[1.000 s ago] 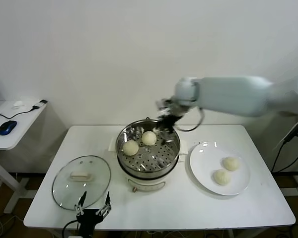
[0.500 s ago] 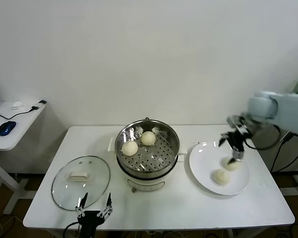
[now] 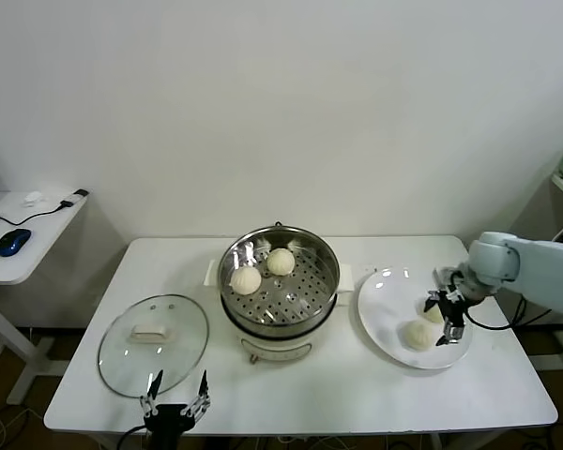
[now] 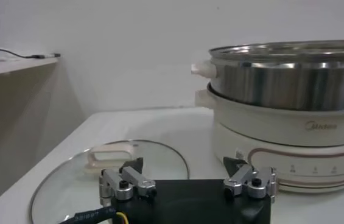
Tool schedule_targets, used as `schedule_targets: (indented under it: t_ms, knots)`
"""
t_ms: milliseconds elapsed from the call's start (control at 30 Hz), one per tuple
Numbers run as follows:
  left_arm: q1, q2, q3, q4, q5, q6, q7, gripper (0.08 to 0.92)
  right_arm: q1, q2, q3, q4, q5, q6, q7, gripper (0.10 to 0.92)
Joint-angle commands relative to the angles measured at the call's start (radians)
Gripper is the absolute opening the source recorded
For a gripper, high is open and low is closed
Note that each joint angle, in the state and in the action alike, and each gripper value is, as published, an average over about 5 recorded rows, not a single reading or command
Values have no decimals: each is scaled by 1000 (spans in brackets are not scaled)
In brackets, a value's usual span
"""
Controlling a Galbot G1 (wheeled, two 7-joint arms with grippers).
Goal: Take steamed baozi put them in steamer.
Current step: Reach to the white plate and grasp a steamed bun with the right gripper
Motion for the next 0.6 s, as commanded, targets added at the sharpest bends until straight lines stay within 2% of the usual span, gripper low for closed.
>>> schedule_targets:
  t_ms: [33,233,467,600]
  knots:
    - [1,0,-1,1,0,-1,-1,823,-166,32,130,-65,-27,-42,61,823]
    - [3,-2,1,1,0,-2,-2,823,-159,46,120,-71,-32,-42,46,814]
    - [4,-4,3,-4,0,-2,-3,823,-110,45,106,-56,-22,-28,16,693]
    - [4,-5,4,-8,0,-1,-3,823,16,45,51,-36,-5,15,-44,672]
